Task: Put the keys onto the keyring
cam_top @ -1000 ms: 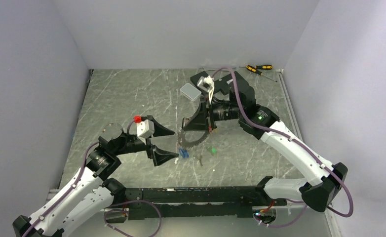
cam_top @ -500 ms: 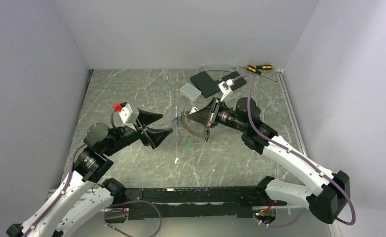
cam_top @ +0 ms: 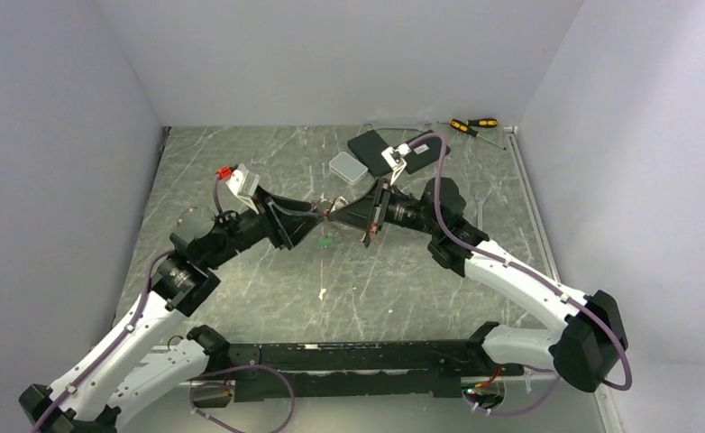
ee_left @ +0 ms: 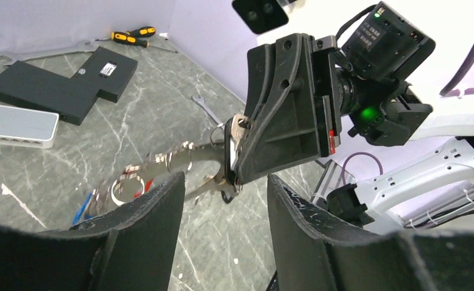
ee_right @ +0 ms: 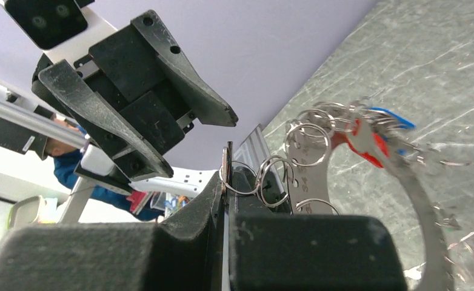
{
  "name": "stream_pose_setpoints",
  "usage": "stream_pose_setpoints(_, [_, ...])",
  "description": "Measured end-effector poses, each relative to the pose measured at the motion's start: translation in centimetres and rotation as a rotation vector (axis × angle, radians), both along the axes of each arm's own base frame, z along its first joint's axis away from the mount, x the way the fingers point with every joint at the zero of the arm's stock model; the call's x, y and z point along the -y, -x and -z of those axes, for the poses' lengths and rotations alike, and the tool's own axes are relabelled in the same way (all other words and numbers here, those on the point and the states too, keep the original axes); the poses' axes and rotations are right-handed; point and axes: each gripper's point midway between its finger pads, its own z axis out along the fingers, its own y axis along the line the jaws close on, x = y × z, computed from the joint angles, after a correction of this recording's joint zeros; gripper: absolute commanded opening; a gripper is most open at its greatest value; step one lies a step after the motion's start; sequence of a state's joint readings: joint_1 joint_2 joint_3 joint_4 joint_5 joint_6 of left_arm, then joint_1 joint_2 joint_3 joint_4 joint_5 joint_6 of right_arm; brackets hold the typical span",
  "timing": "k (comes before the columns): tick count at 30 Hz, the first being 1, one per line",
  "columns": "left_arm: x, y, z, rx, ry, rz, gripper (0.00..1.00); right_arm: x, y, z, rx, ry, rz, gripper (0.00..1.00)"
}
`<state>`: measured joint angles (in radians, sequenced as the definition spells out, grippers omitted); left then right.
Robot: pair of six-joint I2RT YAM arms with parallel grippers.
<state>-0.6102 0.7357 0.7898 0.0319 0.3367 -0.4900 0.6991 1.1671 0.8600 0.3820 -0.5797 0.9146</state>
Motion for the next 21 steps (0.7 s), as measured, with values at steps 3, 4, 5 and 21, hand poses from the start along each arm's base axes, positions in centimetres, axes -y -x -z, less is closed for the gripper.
stream_pose_setpoints(3, [0.4,-0.1,-0.4,0.005,0.017,0.017,0.53,-0.3,0.4,0.1,0.004,-0.004,-0.035,0.0])
stream_pose_setpoints(4, [0.6,-0.1,-0.4,0.002,0.022,0.024,0.51,-0.4,0.6,0.1,0.005,-0.005,-0.045,0.0])
stream_pose_setpoints(5, [0.8,-0.1,-0.4,0.001,0.025,0.033,0.5,-0.4,0.8,0.0,0.009,-0.008,-0.058,0.0])
stream_pose_setpoints(21, [2.9,0.1,-0.1,-0.006,0.035,0.151,0.29,-1.0,2.2,0.2,0.022,-0.008,-0.131,0.0])
